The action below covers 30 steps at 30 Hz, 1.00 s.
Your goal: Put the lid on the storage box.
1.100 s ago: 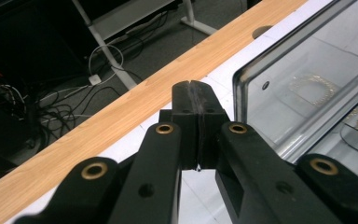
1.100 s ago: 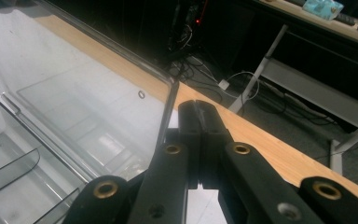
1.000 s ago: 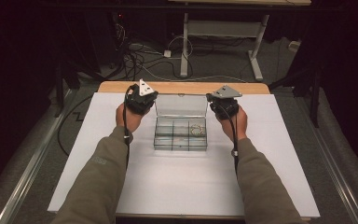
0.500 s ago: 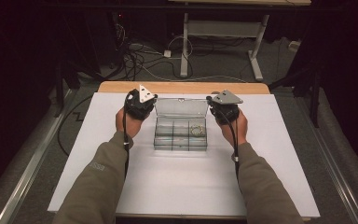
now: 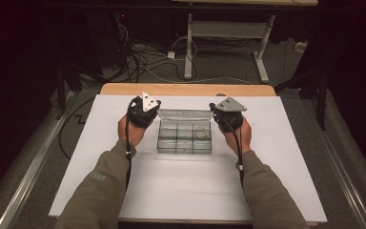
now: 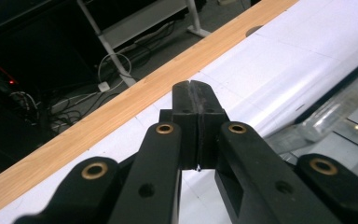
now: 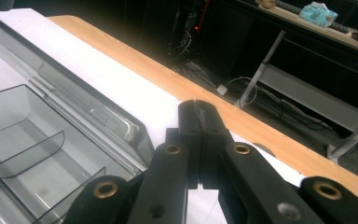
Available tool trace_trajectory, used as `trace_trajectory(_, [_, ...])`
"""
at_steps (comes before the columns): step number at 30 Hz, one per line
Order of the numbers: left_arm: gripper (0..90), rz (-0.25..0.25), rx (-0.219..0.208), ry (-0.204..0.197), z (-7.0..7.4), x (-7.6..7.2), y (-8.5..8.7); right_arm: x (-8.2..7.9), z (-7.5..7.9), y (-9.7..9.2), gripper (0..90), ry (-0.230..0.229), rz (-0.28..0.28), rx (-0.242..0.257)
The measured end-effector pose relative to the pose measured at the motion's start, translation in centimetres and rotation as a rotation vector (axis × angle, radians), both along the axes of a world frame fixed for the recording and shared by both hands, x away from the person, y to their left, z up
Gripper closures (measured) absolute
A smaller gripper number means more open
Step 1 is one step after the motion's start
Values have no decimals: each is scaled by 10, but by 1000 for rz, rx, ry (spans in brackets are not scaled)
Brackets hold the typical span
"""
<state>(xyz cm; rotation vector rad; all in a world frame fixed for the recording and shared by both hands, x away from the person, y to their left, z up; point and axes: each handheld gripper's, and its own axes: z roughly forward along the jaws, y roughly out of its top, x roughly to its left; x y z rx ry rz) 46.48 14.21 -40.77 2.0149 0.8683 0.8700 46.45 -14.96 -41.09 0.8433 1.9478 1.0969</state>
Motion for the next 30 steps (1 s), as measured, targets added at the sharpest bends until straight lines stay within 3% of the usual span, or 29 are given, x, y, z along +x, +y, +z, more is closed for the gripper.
trace_trajectory(11, [864, 14, -25, 4, -5, -8, 0, -10, -5, 1, 900, -3, -14, 9])
trace_trajectory(30, [862, 22, -18, 12, -15, -21, -1, -25, -14, 5, 900, -24, -54, -12])
